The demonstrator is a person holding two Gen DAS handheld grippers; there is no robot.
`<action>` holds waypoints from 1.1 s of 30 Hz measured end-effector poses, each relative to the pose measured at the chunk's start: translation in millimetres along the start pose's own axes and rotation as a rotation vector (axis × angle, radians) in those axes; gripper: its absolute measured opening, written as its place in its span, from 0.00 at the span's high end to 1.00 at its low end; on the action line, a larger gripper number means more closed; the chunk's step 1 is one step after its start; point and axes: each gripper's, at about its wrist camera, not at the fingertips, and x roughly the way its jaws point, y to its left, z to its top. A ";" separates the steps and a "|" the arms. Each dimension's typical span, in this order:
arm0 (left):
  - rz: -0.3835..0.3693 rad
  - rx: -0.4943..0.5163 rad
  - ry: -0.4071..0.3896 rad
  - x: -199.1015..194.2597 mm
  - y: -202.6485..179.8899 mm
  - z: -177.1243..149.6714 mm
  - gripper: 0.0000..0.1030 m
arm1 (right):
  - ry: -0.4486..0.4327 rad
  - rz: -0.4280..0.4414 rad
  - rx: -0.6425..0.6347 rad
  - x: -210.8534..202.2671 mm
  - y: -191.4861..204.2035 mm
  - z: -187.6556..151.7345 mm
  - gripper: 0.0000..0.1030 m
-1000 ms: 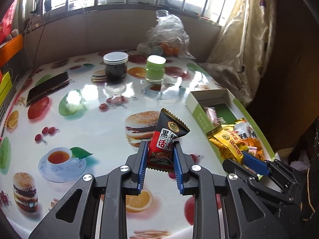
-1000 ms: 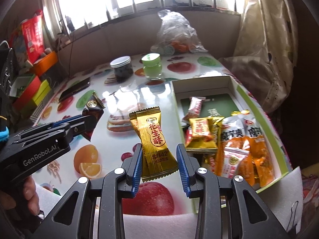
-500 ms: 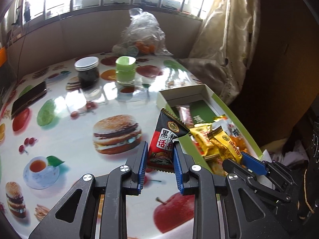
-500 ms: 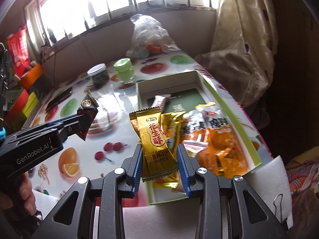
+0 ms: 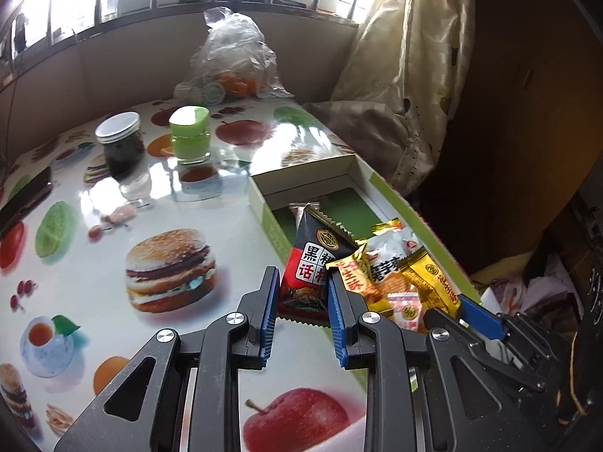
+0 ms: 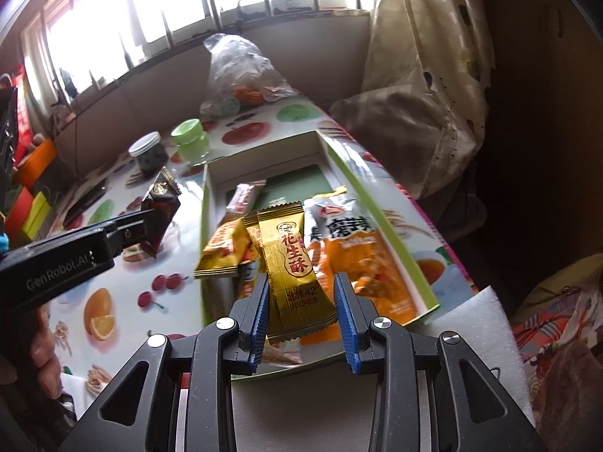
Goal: Organize snacks
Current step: 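Carry the black-red packet and the yellow packet over the green box, then lower both packets into the green box and open both tools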
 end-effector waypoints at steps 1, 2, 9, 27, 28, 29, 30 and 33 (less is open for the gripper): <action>-0.002 -0.001 0.005 2.5 -1.1 1.5 0.75 | 0.000 -0.003 0.003 0.3 -1.5 0.1 0.69; -0.003 0.001 0.008 4.7 -2.7 2.6 0.75 | 0.001 -0.004 0.007 0.4 -3.6 0.0 0.69; -0.019 0.009 0.026 18.6 -9.8 11.4 0.75 | 0.006 -0.049 0.008 5.2 -11.8 -2.2 0.69; -0.020 0.038 0.081 55.8 -24.8 21.4 0.75 | 0.019 -0.090 0.038 17.4 -32.3 -2.7 0.69; -0.018 0.040 0.083 57.3 -25.8 21.5 0.75 | 0.020 -0.091 0.038 17.3 -32.4 -2.9 0.69; -0.018 0.041 0.084 58.5 -26.6 21.7 0.75 | 0.020 -0.092 0.038 17.7 -32.9 -2.7 0.68; -0.017 0.042 0.086 59.7 -27.2 22.1 0.75 | 0.019 -0.092 0.038 17.9 -33.1 -2.8 0.68; -0.015 0.041 0.089 62.0 -28.6 23.1 0.75 | 0.018 -0.091 0.039 18.9 -34.1 -1.9 0.68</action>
